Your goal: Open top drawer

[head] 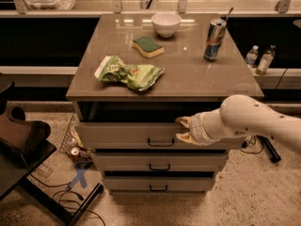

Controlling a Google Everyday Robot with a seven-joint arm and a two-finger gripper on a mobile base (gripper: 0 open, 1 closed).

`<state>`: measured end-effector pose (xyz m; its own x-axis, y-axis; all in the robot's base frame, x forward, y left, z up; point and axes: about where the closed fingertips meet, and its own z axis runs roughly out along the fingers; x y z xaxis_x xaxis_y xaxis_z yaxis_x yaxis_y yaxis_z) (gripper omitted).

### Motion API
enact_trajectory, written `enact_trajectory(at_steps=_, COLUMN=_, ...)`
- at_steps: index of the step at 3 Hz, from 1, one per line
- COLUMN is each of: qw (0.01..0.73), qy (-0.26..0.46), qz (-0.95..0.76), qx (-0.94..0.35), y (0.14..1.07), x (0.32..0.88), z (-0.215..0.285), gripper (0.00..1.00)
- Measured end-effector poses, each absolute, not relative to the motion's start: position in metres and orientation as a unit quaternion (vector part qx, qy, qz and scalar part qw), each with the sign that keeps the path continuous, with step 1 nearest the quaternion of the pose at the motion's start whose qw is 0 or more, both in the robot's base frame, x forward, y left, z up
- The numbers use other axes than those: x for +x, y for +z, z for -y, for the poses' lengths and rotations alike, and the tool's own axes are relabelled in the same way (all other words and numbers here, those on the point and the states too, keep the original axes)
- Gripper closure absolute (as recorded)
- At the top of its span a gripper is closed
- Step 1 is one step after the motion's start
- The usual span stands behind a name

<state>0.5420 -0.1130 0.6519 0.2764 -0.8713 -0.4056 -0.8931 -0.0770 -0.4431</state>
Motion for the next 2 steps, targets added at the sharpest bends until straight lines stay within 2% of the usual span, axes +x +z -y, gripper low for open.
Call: enact_trajectory(at_steps=2, qw=0.316, qy=0.017, qz=-0.601, qx=-0.734, y=0.6529, x=0.5419, z=0.1131, gripper=1.00)
